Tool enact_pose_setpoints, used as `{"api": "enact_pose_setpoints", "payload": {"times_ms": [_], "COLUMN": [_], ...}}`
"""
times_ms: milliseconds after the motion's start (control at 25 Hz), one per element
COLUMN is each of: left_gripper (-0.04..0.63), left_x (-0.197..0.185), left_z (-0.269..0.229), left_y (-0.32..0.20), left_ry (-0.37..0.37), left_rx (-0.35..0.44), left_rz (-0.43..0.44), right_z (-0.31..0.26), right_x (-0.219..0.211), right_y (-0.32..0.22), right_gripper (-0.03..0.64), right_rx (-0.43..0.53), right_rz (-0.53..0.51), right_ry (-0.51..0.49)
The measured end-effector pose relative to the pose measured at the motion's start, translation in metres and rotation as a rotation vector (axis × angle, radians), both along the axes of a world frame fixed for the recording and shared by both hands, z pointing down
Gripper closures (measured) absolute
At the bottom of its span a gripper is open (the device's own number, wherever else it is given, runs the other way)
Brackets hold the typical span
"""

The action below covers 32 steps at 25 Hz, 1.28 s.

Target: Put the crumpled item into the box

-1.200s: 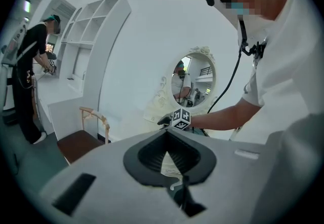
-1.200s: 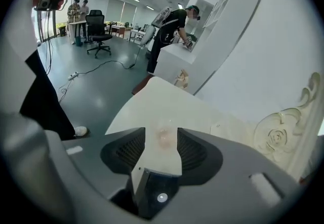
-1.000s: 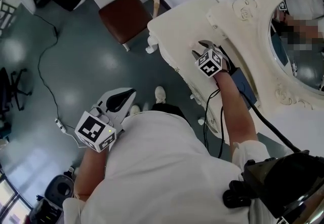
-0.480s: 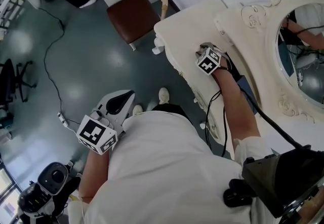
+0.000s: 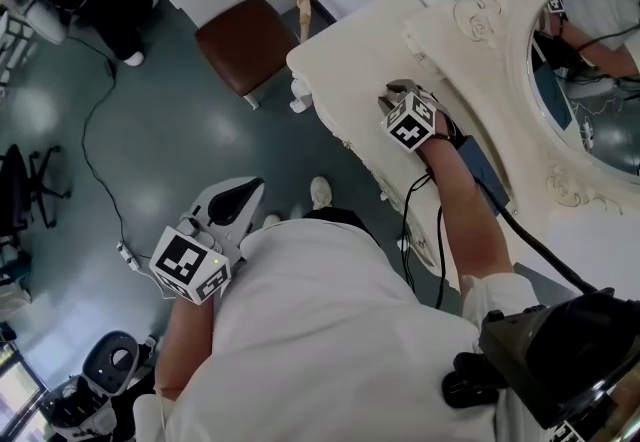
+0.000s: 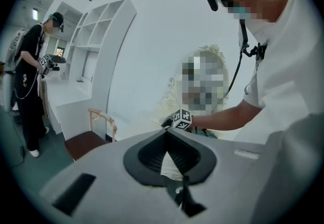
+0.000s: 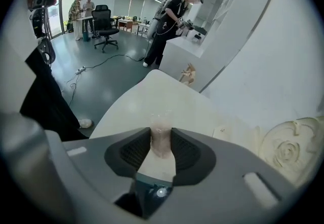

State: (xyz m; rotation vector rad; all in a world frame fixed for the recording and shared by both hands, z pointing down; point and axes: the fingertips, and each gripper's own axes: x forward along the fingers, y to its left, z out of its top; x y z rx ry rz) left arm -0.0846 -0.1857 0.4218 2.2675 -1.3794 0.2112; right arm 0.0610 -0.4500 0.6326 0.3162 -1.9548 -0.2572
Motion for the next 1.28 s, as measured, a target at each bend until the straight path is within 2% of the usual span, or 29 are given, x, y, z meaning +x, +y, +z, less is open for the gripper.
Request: {"api": "enact_pose_setpoints", "payload": {"times_ms": [280,520,840,1280], "left_gripper": [0.597,0.597,0.597,0.597], "left_x": [0.019,0.033,0.046,0.044], "left_z": [-0.005,-0.005,-0.004,0.001], "left_y": [-0.012,-0.018,-0.027,-0.028], "left_ry": [0.01,0.021,0.02,0.006], "left_rx": [0.017,0.021,0.013,-0.011], "left_rz": [0.092,0.16,0.205,0.181], "right_z": [-0.049,-0.056,-0.028,0.025], "right_x": [0.034,0.088,0.138,0.139], "right_y": [0.001,0.0,0.005,0.003], "right_gripper": [0.491,0.494,0.494,0.494], "right_rx": [0.031,0.037,-0.016,-0.085], "right_rz": [0.098,0.204,0.283,0.269], "right_ry": [-0.075,-0.051,0.013,0.088]}}
